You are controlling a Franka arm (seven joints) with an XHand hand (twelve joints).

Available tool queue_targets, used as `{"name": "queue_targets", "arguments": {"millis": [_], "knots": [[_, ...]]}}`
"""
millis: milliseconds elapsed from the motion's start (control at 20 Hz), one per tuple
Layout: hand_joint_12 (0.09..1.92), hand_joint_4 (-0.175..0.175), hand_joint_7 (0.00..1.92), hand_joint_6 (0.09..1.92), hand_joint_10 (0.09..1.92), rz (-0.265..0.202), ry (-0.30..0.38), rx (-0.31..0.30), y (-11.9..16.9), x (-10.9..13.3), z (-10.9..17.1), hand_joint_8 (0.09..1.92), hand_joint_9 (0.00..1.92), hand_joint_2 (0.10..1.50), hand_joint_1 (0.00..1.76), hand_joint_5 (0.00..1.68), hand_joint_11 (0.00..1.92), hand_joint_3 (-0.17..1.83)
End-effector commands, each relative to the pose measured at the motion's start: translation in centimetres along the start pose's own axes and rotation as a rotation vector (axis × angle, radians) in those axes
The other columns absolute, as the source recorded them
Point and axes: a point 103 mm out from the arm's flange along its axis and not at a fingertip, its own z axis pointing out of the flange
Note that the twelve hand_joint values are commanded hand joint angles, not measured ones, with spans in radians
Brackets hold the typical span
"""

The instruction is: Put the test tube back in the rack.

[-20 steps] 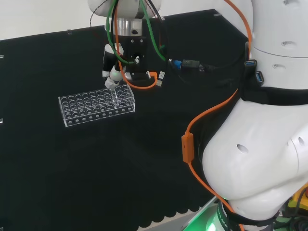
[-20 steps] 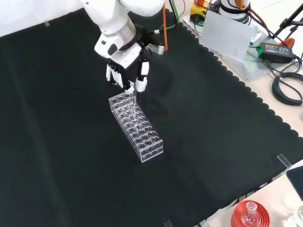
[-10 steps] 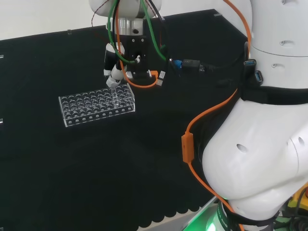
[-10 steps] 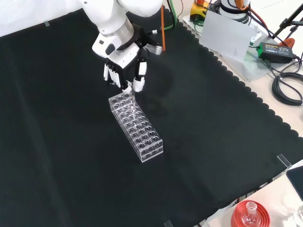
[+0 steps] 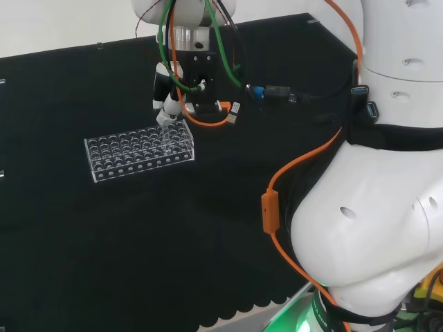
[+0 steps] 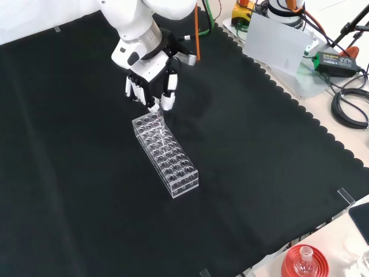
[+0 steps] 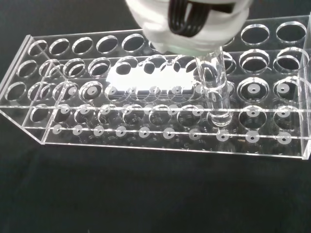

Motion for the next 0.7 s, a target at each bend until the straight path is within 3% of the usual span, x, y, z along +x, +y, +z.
{"name": "queue_targets", "arguments": {"millis": [50,700], "knots": [[1.21,-0.175,1.39,0.58,0.44,-0.010,0.003,0.007,-0.1,0.6,0.8,0.59,1.19,0.97,1.41,1.22,0.79,0.01],[1.21,-0.175,1.39,0.58,0.44,-0.046,0.001,0.020,0.7,2.4,1.6,0.59,1.20,0.97,1.41,1.22,0.79,0.01]]}}
